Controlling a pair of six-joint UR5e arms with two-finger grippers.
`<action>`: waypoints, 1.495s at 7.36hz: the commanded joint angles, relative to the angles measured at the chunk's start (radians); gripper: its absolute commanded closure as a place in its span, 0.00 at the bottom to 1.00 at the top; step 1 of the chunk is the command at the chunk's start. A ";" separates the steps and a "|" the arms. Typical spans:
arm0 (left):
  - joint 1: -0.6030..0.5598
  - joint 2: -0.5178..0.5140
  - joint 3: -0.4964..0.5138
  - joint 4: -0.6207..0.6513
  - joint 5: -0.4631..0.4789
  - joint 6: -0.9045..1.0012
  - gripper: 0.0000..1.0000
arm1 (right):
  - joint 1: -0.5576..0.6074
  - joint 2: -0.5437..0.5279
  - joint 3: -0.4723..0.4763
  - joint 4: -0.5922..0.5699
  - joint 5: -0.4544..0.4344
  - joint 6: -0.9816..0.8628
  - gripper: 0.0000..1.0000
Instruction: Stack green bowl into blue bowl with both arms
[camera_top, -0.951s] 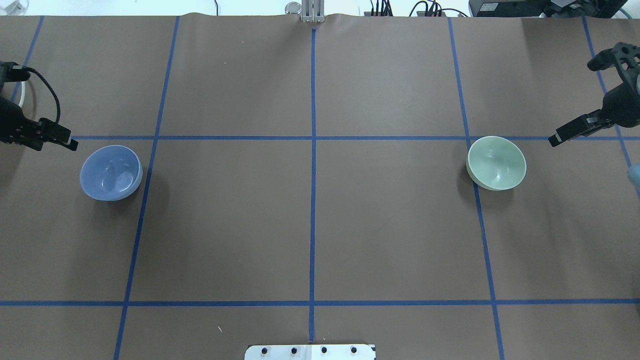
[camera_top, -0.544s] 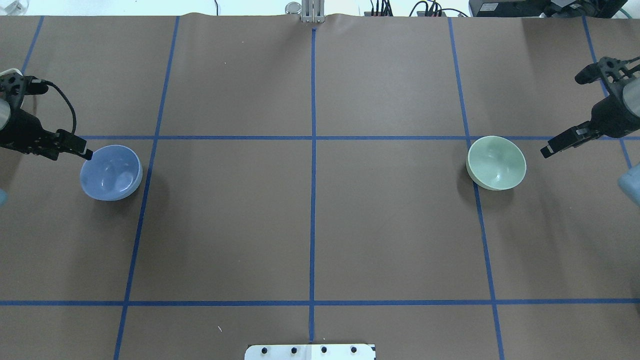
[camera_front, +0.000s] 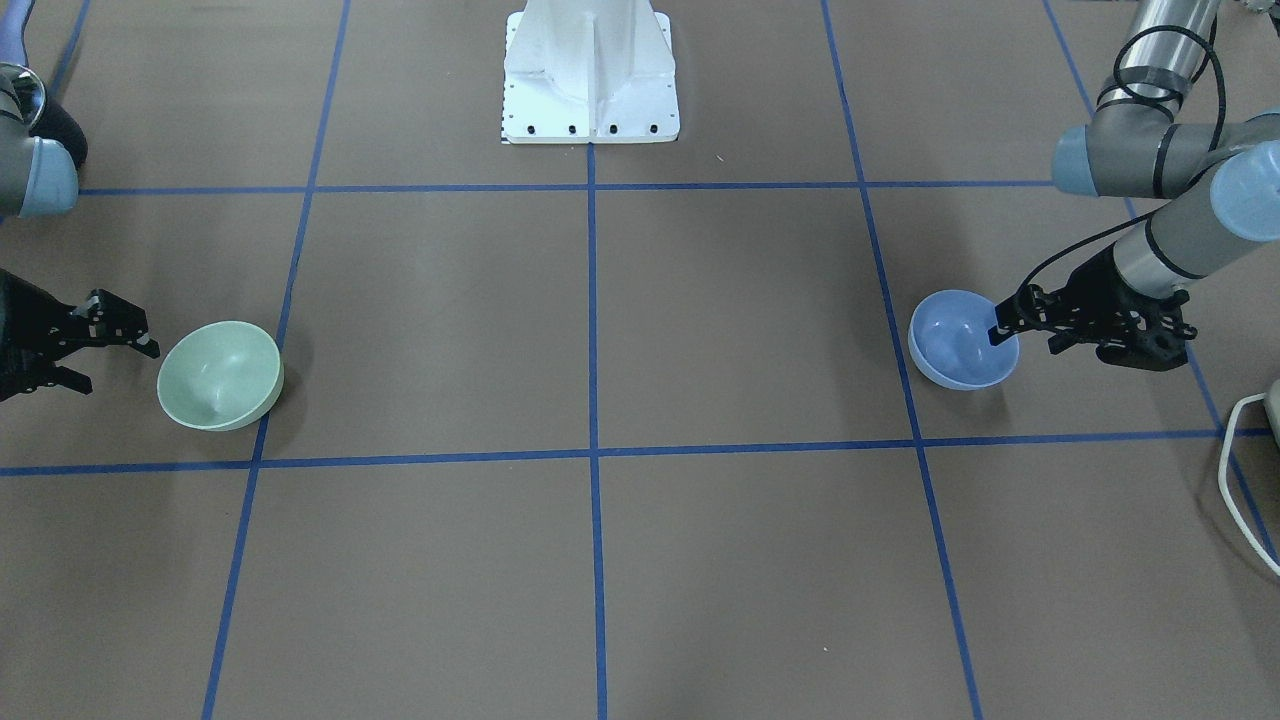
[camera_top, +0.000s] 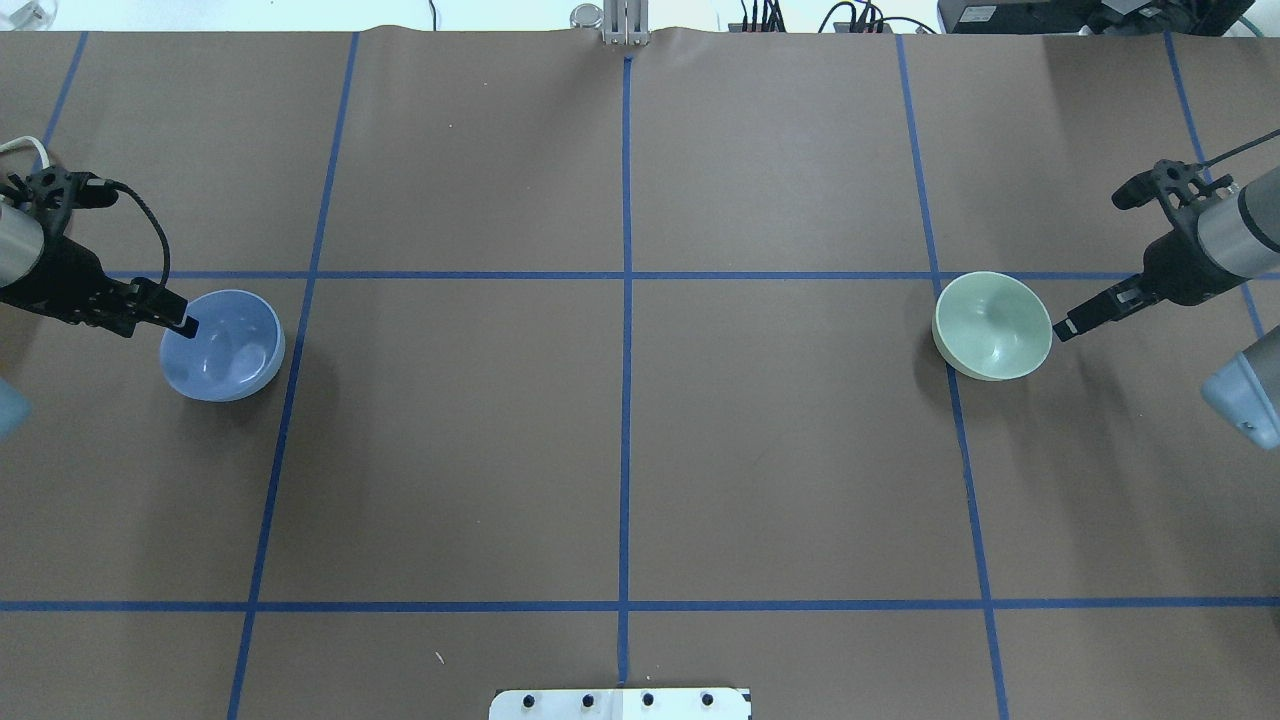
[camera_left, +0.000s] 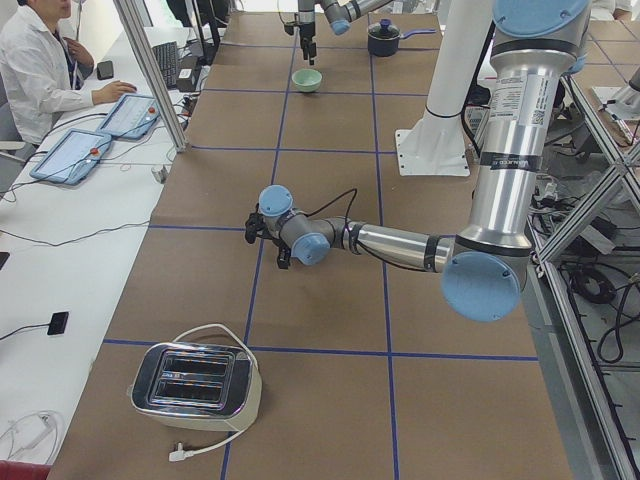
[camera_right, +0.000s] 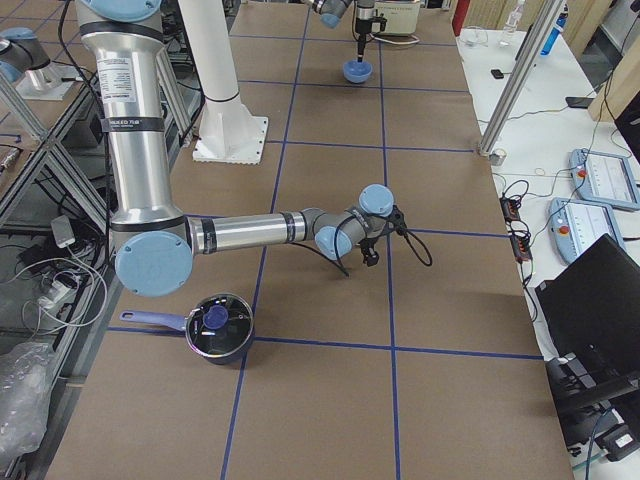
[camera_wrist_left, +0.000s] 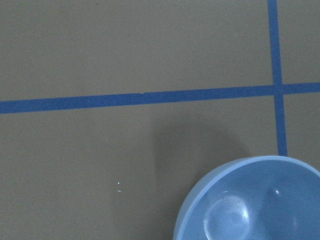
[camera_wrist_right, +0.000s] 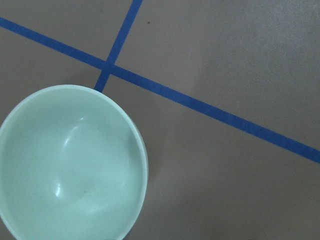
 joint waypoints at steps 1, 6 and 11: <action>0.012 -0.001 0.015 -0.002 0.000 0.002 0.17 | -0.037 0.004 -0.015 0.034 -0.003 0.037 0.11; 0.022 -0.012 0.043 -0.026 0.000 0.002 0.39 | -0.044 0.060 -0.056 0.032 -0.006 0.037 0.25; 0.022 -0.022 0.041 -0.025 0.000 -0.001 0.90 | -0.043 0.080 -0.084 0.034 -0.014 0.032 0.77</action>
